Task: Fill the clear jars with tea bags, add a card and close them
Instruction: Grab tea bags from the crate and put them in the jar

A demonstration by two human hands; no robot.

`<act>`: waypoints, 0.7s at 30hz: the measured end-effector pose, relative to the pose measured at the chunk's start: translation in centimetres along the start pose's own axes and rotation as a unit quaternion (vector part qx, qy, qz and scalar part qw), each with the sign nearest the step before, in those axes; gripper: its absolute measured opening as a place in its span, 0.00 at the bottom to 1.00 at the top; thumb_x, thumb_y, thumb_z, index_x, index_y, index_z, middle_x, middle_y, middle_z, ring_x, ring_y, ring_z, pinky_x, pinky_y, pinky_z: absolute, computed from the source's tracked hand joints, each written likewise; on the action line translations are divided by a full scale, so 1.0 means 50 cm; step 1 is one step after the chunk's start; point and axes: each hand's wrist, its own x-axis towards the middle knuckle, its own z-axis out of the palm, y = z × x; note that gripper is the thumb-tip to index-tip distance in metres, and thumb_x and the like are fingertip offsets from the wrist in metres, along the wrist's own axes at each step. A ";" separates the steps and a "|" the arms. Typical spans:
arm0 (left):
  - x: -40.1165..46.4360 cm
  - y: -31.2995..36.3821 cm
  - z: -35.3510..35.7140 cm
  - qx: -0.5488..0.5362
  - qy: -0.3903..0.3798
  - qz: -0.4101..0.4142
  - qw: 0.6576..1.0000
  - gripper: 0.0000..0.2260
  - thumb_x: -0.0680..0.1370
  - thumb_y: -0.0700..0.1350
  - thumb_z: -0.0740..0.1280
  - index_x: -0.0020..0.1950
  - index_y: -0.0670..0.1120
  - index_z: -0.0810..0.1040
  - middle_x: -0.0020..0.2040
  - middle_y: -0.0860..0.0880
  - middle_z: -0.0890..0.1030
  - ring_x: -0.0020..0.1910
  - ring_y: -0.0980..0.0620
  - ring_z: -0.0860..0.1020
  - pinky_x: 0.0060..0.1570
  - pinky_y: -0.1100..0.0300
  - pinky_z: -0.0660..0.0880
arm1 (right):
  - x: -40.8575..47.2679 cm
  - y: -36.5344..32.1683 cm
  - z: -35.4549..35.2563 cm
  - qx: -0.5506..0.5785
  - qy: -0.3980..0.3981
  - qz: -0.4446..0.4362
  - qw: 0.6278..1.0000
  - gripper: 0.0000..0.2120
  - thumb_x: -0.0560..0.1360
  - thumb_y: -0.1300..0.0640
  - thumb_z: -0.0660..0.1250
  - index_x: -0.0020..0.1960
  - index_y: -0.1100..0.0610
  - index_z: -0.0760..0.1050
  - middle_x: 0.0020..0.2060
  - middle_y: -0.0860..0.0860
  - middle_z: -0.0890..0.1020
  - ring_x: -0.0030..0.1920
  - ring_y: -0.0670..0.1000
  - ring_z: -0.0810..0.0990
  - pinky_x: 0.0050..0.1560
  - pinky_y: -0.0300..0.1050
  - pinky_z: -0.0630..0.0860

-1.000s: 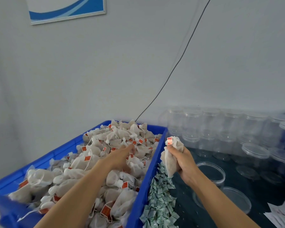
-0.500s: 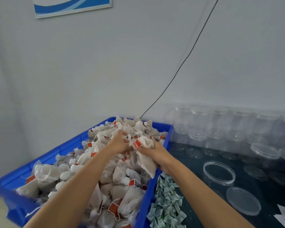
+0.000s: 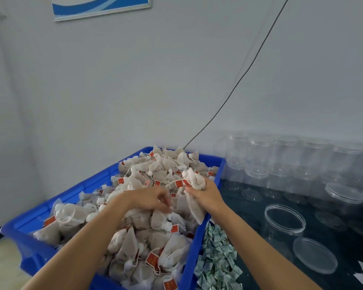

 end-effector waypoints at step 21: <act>0.042 0.264 0.041 -0.609 0.159 0.022 0.777 0.05 0.81 0.40 0.62 0.50 0.41 0.77 0.43 0.44 0.82 0.40 0.50 0.80 0.37 0.57 0.79 | -0.073 -0.098 -0.189 0.209 0.020 -0.038 0.977 0.11 0.72 0.60 0.72 0.54 0.58 0.79 0.46 0.54 0.85 0.46 0.52 0.84 0.45 0.45 0.80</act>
